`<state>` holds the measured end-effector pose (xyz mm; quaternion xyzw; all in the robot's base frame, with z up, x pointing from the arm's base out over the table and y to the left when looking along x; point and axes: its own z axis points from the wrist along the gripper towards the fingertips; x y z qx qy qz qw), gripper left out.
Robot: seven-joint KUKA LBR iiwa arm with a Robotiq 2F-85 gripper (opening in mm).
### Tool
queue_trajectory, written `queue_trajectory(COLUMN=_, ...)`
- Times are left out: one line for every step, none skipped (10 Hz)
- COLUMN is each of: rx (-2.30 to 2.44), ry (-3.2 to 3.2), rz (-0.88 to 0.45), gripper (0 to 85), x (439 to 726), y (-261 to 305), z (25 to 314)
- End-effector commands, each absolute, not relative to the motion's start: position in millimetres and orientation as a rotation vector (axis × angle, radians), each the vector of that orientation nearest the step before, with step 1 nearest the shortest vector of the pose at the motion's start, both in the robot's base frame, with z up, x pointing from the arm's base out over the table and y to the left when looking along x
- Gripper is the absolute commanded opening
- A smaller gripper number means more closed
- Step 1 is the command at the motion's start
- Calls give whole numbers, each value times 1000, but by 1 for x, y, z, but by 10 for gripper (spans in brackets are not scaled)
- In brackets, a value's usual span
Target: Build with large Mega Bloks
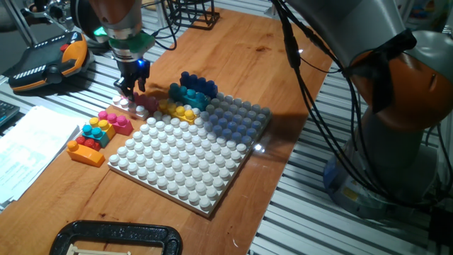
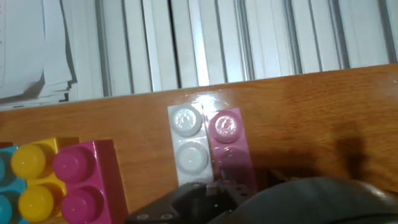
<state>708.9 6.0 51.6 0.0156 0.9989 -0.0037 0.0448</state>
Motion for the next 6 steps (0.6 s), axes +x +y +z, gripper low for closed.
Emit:
queue_trajectory(rx=43, ry=3052, rz=-12, gripper=340, x=709, y=6, z=51)
queue_trajectory(rx=36, ry=3052, rz=-12, gripper=340, x=709, y=6, z=49)
queue_trajectory(rx=34, ry=3050, rz=-10, gripper=340, x=709, y=6, z=48)
queue_trajectory(rx=34, ry=3049, rz=-7, gripper=340, x=709, y=6, z=47)
queue_trajectory(rx=34, ry=3049, rz=-7, gripper=340, x=709, y=6, z=47)
queue_trajectory(rx=36, ry=3046, rz=-5, gripper=340, x=709, y=6, z=47)
